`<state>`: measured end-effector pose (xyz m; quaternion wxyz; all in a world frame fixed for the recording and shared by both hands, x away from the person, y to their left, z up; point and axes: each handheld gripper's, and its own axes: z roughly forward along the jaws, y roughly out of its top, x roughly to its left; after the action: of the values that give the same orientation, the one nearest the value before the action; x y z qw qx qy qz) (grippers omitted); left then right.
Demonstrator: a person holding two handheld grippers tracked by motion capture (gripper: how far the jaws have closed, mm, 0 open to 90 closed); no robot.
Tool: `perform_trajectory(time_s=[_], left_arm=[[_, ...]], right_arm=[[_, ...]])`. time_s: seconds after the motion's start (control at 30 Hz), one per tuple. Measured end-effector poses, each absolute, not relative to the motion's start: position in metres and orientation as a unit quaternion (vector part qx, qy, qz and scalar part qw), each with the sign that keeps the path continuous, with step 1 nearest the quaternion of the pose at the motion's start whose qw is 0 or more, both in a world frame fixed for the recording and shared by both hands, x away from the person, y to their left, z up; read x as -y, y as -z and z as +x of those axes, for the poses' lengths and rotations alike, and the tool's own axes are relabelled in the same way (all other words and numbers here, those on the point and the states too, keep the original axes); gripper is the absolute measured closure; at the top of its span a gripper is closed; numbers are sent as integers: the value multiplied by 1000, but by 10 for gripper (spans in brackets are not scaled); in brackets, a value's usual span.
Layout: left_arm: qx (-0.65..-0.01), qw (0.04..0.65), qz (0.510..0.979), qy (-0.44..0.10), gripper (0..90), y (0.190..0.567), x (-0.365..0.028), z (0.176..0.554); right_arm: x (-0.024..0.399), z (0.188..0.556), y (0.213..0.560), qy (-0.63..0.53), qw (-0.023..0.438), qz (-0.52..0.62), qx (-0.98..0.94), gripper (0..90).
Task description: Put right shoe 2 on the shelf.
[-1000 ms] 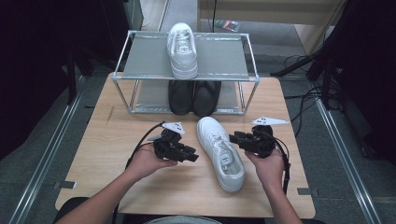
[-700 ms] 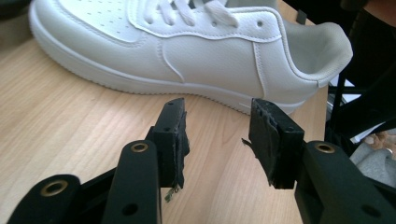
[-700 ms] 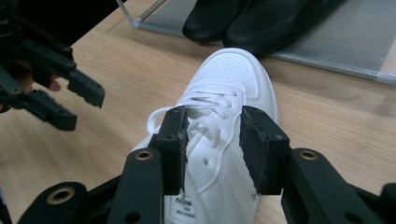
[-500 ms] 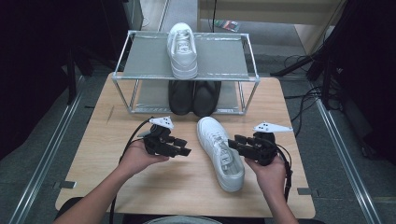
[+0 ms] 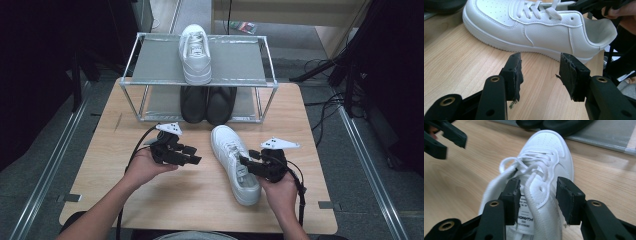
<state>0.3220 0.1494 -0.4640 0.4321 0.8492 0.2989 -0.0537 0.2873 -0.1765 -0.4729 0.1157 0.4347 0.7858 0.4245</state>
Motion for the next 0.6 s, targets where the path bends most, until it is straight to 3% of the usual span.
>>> perform_trajectory(time_s=[0.23, 0.6], left_arm=[[-300, 433, 848, 53, 532, 465, -149, 324], [-309, 439, 842, 48, 529, 463, -158, 326]], right_arm=[[175, 294, 484, -424, 116, 434, -786, 508], [179, 287, 487, -416, 123, 448, -782, 529]])
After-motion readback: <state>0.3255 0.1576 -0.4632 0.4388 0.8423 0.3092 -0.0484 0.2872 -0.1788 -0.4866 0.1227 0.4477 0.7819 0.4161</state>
